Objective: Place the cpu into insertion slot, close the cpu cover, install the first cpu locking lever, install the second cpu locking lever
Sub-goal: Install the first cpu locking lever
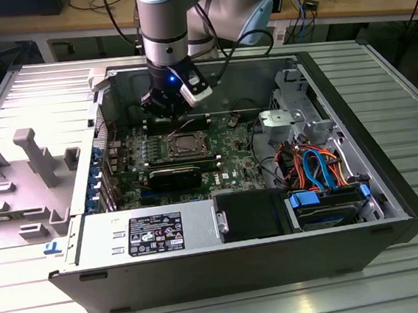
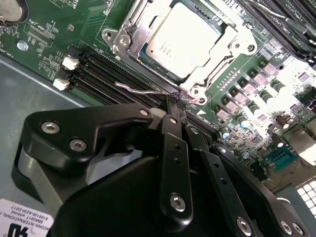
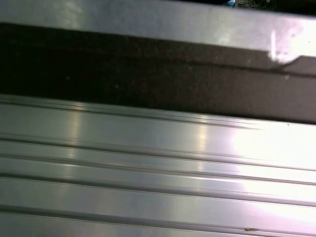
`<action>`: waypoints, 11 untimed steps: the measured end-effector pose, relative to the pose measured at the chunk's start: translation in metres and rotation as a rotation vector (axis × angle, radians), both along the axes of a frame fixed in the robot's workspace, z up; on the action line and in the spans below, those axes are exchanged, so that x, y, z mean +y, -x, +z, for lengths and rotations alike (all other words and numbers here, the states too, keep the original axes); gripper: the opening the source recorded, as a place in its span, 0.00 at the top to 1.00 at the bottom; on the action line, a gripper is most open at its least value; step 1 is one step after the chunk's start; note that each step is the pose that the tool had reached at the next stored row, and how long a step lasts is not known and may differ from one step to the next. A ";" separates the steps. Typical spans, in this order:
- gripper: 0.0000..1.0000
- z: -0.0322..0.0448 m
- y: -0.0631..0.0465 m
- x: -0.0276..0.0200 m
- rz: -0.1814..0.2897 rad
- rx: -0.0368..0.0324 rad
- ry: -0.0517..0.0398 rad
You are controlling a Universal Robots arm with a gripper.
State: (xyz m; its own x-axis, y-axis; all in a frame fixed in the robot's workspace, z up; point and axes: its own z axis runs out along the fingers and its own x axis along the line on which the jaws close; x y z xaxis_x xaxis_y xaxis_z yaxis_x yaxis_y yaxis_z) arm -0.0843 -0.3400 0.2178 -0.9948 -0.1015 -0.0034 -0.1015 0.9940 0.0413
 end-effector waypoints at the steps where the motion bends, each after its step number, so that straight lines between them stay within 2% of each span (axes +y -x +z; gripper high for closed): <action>1: 0.89 -0.0005 0.000 0.0000 0.000 -0.0002 -0.0001; 11: 0.89 -0.0062 -0.011 -0.0006 0.000 -0.0001 0.0000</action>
State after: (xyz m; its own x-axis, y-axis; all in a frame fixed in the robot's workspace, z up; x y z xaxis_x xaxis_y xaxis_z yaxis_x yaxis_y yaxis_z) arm -0.0736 -0.3406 0.2117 -0.9948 -0.1013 -0.0035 -0.1014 0.9940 0.0414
